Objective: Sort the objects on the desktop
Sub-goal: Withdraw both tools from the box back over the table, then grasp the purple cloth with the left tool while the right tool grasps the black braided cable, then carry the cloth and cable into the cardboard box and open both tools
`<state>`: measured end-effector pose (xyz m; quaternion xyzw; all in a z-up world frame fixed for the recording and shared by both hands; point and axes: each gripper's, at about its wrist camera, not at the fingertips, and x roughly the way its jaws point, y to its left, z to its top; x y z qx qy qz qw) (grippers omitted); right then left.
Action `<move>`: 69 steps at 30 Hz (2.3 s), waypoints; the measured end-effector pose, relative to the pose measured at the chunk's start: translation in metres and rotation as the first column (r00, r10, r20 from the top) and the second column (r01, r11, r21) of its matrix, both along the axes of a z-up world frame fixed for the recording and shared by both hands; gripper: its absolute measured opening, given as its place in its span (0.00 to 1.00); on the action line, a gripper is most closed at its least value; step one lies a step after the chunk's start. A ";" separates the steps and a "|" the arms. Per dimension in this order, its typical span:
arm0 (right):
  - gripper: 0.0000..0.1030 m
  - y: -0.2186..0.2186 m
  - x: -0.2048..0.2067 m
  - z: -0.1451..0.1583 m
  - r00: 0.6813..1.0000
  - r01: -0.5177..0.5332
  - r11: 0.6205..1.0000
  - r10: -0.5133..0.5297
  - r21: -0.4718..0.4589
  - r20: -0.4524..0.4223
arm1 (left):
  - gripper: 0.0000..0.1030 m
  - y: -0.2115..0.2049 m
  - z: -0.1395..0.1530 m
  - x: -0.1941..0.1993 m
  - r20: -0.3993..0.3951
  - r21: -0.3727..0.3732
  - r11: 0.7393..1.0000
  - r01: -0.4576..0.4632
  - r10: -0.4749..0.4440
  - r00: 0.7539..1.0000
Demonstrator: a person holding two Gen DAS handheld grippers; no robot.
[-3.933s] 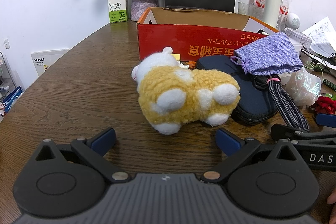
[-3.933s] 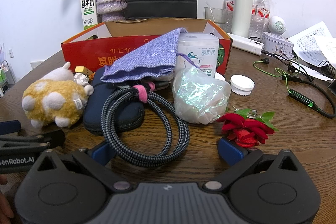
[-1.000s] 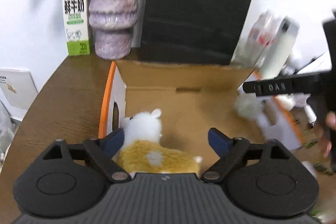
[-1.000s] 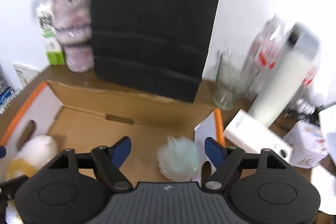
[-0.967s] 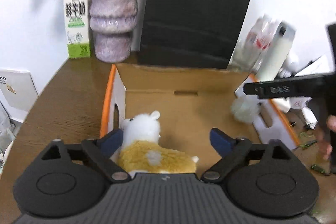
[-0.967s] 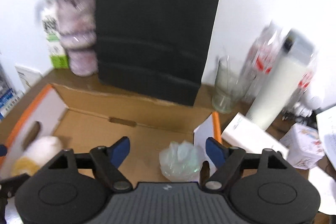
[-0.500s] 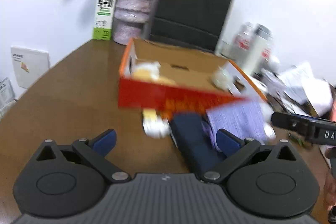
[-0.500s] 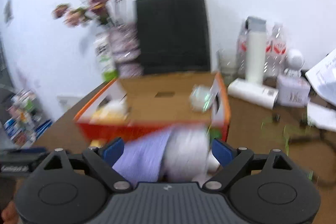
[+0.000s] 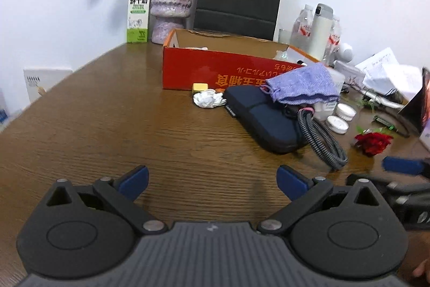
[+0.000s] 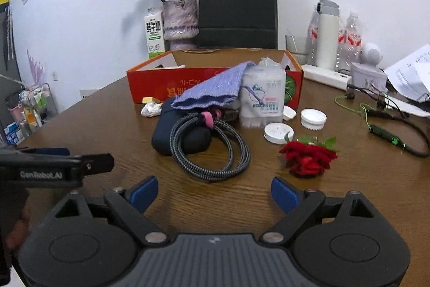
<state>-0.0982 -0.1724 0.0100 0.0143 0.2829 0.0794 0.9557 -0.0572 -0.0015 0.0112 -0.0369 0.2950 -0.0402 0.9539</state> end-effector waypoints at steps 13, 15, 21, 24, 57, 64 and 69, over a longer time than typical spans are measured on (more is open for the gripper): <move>0.89 -0.017 0.007 -0.001 0.999 0.053 0.996 -0.053 0.065 -0.001 | 1.00 -0.003 0.009 0.002 0.009 -0.045 0.997 0.067 -0.066 0.998; 0.86 -0.014 0.009 0.003 1.000 0.021 0.997 -0.021 0.069 0.004 | 1.00 -0.007 0.022 0.005 0.068 -0.046 0.993 0.112 -0.109 0.992; 0.46 0.017 0.038 0.000 0.991 -0.133 0.989 0.134 0.068 -0.009 | 1.00 -0.064 0.060 0.064 0.099 0.058 0.955 0.291 -0.296 0.950; 0.36 0.024 0.056 -0.004 0.989 -0.142 0.987 0.144 0.071 -0.030 | 1.00 -0.095 0.060 0.107 0.026 0.082 0.934 0.347 -0.350 0.936; 0.09 0.035 -0.042 0.064 0.972 -0.234 0.958 0.224 0.167 0.075 | 0.11 0.010 0.066 -0.023 -0.020 -0.119 0.987 0.112 -0.115 0.993; 0.09 0.020 -0.022 0.092 0.973 -0.212 0.969 0.197 0.129 0.118 | 0.11 0.014 0.092 0.002 0.050 -0.124 0.986 0.109 -0.103 0.993; 0.09 0.016 0.046 0.143 0.954 -0.242 0.969 0.229 0.044 0.192 | 0.11 0.017 0.140 0.079 0.139 -0.112 0.986 0.125 -0.109 0.984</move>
